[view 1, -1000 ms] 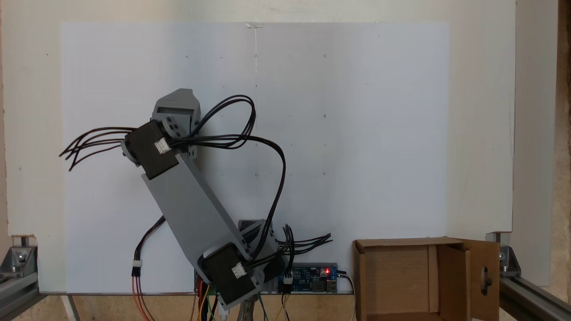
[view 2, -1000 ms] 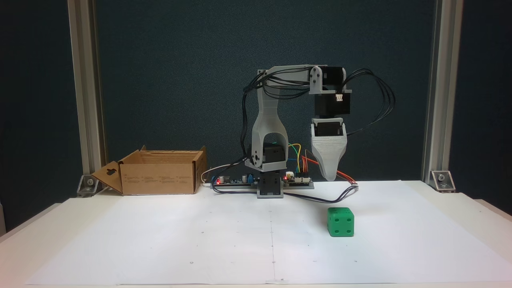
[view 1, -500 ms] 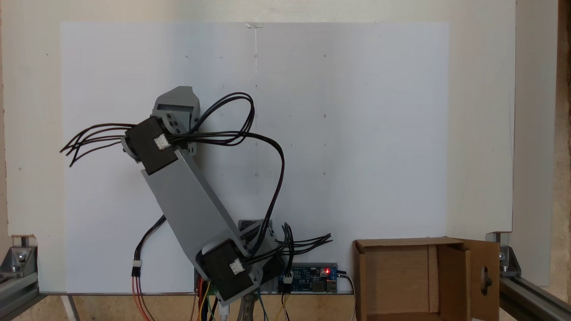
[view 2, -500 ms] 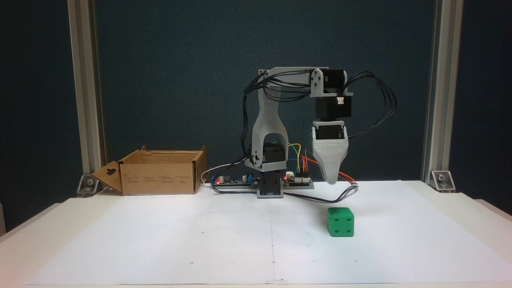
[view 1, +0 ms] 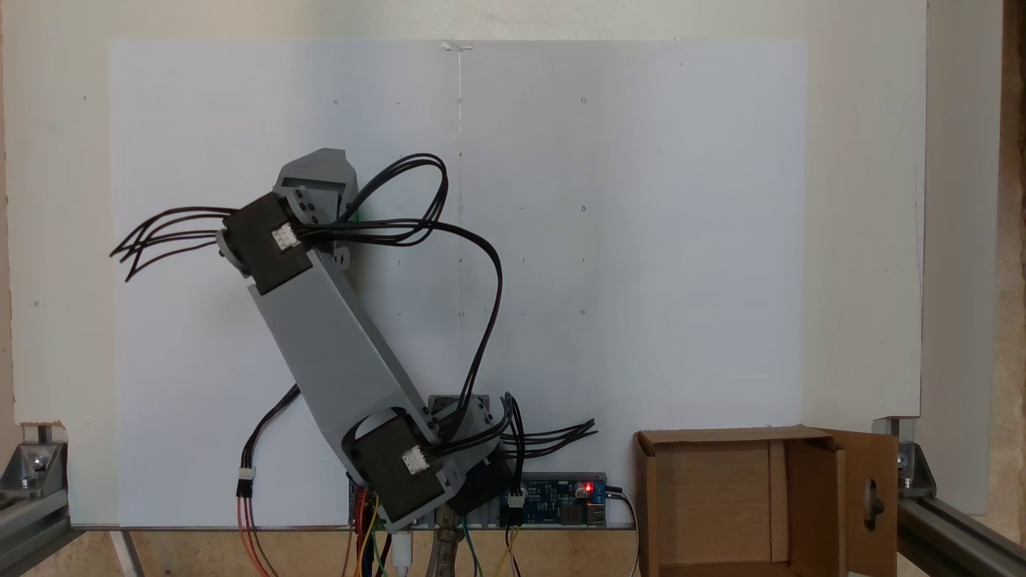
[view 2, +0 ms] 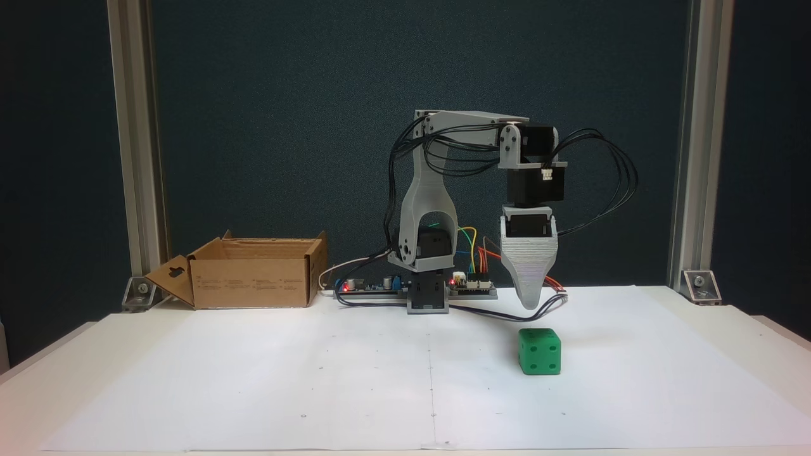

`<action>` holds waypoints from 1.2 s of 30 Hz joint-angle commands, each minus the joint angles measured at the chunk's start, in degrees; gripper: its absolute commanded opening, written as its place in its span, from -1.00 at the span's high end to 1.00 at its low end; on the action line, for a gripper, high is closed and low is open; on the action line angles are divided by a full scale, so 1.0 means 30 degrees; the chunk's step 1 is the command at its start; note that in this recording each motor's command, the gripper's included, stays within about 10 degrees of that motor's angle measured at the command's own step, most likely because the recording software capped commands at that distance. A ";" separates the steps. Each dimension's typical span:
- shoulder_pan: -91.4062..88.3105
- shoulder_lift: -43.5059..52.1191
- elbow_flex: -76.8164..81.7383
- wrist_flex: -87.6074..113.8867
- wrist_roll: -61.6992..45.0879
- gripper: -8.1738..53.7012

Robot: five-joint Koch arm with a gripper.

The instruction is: Grasp a green dice and put it in the bin.

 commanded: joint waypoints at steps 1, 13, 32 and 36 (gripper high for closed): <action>-0.0029 0.0146 -0.1348 0.0059 0.1406 -0.66; -0.0088 -0.0205 -0.1084 -0.0059 0.1699 -0.66; -0.1230 -0.1348 -0.1084 -0.0762 0.1699 -0.66; -0.1201 -0.1377 -0.1084 -0.0732 0.1699 -0.66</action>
